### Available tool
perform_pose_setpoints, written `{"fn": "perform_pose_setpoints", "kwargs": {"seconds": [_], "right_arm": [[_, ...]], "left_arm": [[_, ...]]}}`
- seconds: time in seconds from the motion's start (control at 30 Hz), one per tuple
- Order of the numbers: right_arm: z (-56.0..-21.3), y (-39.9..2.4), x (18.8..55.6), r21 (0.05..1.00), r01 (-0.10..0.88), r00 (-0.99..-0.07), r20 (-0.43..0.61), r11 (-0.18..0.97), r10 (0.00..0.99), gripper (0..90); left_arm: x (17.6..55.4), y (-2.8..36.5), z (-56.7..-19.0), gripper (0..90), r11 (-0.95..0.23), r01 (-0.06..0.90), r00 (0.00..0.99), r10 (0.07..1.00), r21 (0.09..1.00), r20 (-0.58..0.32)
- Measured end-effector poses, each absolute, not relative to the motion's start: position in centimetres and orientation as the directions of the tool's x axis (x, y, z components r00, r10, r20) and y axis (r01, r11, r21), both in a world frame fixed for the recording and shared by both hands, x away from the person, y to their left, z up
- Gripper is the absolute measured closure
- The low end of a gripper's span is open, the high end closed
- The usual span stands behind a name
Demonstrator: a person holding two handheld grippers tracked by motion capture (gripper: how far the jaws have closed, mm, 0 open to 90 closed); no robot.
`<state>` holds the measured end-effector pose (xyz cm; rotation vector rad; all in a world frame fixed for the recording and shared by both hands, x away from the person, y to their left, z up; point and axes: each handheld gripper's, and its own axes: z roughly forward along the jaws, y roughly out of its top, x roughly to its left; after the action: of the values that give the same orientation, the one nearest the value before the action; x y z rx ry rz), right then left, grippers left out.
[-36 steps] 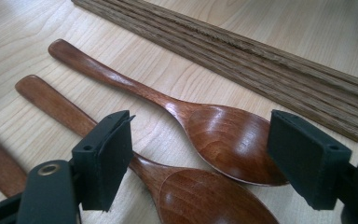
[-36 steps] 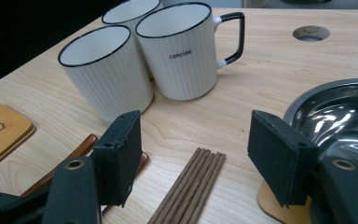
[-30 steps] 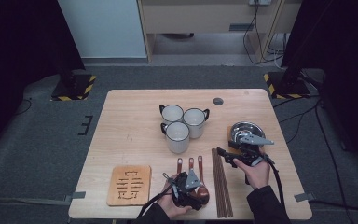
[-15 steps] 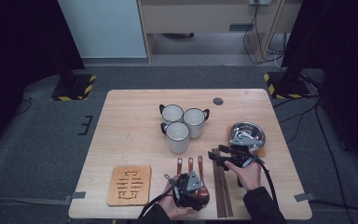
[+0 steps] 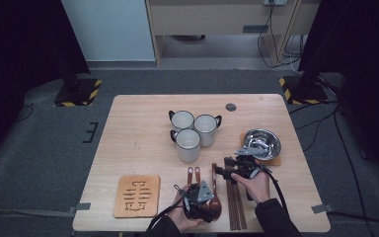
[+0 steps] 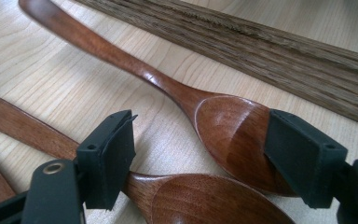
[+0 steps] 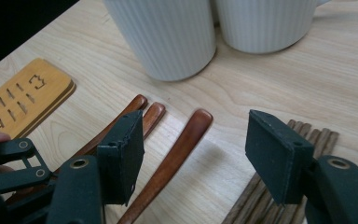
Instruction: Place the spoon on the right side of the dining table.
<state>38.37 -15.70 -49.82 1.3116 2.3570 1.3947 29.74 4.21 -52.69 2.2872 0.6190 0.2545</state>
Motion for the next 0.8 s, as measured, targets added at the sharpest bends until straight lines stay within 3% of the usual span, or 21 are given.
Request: {"fn": "perform_pose_setpoints", "kwargs": {"seconds": [0.8], "right_arm": [[-51.5, -14.4, 38.4, 0.703, 0.659, -0.635, 0.329, 0.267, 0.699, 40.2]], "left_arm": [[29.5, 4.6, -53.1, 24.3, -0.580, 0.354, 0.859, 0.511, 0.734, -0.011]]}}
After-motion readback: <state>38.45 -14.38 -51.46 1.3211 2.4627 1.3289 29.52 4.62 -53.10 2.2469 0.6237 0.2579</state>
